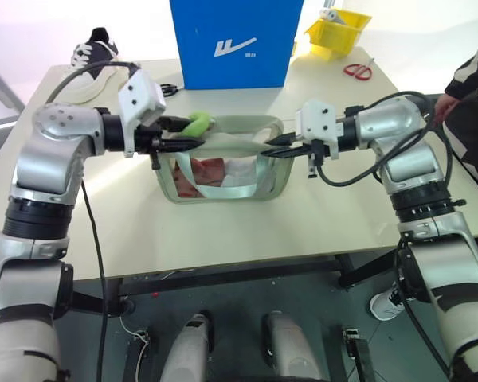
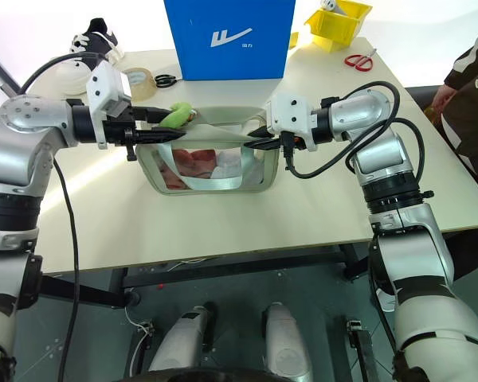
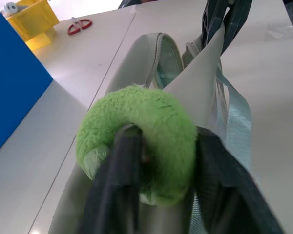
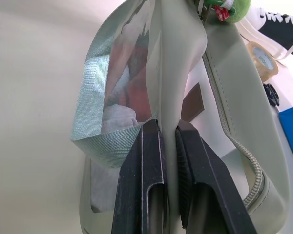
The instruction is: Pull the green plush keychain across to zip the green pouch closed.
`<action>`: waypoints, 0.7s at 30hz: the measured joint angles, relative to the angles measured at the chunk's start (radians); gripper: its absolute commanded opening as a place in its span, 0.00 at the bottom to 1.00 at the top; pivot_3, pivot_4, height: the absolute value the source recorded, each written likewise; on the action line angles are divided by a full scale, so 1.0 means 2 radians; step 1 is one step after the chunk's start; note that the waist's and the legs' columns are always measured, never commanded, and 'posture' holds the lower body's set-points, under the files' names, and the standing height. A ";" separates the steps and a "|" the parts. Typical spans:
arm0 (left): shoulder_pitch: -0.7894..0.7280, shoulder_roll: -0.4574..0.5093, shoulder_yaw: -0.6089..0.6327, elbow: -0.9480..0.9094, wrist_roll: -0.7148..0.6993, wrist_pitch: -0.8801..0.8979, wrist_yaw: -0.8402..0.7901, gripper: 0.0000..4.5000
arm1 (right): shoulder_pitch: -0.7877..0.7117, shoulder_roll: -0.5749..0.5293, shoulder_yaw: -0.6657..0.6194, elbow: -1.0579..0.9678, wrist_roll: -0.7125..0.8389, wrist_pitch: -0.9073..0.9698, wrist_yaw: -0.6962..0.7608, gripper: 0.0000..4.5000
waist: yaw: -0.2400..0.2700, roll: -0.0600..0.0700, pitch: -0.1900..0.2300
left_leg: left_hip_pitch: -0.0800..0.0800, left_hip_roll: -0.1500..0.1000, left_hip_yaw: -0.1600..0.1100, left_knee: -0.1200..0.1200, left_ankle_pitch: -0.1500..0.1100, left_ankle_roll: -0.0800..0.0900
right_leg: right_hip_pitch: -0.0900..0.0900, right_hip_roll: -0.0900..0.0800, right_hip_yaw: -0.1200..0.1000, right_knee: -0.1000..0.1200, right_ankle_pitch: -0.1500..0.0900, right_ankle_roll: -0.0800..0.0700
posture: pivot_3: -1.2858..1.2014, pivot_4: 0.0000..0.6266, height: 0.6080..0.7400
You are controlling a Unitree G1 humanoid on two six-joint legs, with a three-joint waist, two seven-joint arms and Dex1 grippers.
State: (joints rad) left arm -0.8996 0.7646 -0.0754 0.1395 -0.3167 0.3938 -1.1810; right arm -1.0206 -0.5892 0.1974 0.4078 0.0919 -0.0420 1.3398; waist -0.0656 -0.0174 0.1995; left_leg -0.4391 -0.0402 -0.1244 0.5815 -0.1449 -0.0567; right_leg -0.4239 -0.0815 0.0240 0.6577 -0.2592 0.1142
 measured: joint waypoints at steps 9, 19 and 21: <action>0.004 0.104 0.033 0.007 0.000 0.030 -0.039 0.74 | -0.001 -0.002 0.000 0.002 -0.001 -0.002 -0.001 0.00 | -0.003 0.000 0.000 | 0.000 0.000 0.000 0.000 0.000 0.000 | 0.000 0.000 0.000 0.001 0.000 0.000 | 0.52 0.24 1.00; 0.096 0.076 0.045 -0.041 -0.012 0.055 -0.019 0.74 | -0.004 -0.002 0.000 0.013 -0.001 -0.007 -0.001 0.00 | 0.001 0.000 0.000 | 0.000 0.000 0.000 0.000 0.000 0.000 | 0.000 0.000 0.000 0.001 0.000 0.000 | 0.52 0.24 1.00; 0.100 0.068 0.044 -0.047 -0.012 0.057 -0.015 0.62 | -0.004 -0.002 0.000 0.014 -0.001 -0.007 0.000 0.00 | 0.000 0.000 0.000 | 0.000 0.000 0.000 0.000 0.000 0.000 | 0.000 0.000 0.000 0.001 0.000 0.000 | 0.52 0.24 1.00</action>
State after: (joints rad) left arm -0.6987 0.9008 0.0136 0.0449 -0.3404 0.5084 -1.2112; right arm -1.0295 -0.5936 0.1972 0.4349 0.0905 -0.0559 1.3393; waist -0.0647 -0.0174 0.1995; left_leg -0.4382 -0.0400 -0.1245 0.5811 -0.1450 -0.0567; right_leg -0.4244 -0.0815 0.0241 0.6602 -0.2594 0.1140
